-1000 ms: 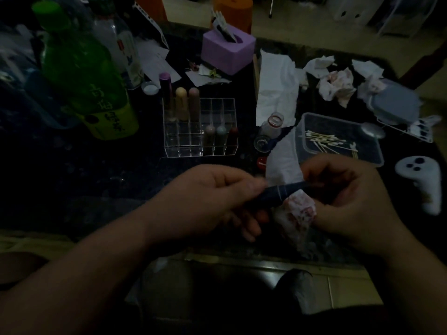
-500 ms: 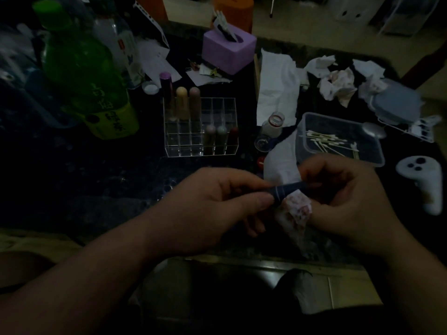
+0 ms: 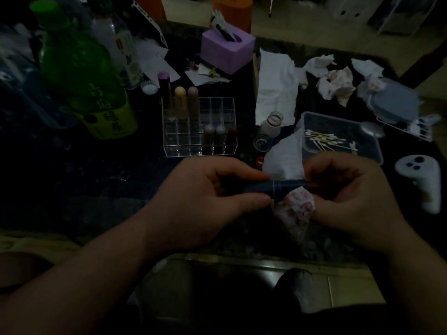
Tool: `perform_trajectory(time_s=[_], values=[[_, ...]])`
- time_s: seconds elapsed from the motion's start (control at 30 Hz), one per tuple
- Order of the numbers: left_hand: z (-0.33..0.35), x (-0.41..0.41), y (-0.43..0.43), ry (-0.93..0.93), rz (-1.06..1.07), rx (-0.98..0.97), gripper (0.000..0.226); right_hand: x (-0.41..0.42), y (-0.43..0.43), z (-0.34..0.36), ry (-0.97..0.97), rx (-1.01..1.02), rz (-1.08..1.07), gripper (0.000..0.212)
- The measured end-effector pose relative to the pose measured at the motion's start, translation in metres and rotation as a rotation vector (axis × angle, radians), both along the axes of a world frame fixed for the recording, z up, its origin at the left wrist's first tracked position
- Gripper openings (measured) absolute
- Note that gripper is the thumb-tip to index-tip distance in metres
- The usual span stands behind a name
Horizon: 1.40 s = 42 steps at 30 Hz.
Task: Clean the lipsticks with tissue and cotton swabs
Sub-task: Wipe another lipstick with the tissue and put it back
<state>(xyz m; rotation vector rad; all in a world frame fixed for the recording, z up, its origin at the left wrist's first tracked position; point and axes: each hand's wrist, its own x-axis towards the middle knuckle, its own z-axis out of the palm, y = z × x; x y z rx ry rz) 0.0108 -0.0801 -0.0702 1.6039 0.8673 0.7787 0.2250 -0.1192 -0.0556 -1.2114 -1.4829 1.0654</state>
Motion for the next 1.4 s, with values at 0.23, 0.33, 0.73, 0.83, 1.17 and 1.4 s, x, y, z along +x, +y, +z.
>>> perform_trajectory(time_s=[0.23, 0.33, 0.73, 0.83, 1.17, 1.4], values=[[0.009, -0.001, 0.002, -0.097, -0.153, -0.336, 0.025, 0.0, -0.001, 0.003, 0.01, 0.042, 0.024, 0.029], [0.005, -0.002, 0.003, -0.024, -0.066, -0.138, 0.02, 0.0, -0.002, 0.002, 0.011, 0.058, 0.043, 0.026], [-0.003, -0.005, 0.003, 0.194, -0.152, 0.152, 0.023, 0.003, -0.002, 0.002, -0.026, 0.041, 0.05, 0.017], [-0.005, -0.005, 0.001, 0.229, -0.004, 0.455, 0.027, 0.001, -0.001, 0.004, -0.01, 0.051, 0.053, 0.018], [0.0, -0.007, 0.0, 0.301, -0.241, 0.261, 0.024, 0.001, 0.0, 0.0, 0.034, -0.023, 0.037, 0.037], [0.0, -0.007, 0.0, 0.264, -0.204, 0.188, 0.022, -0.003, 0.0, 0.001, 0.049, -0.065, 0.028, 0.037]])
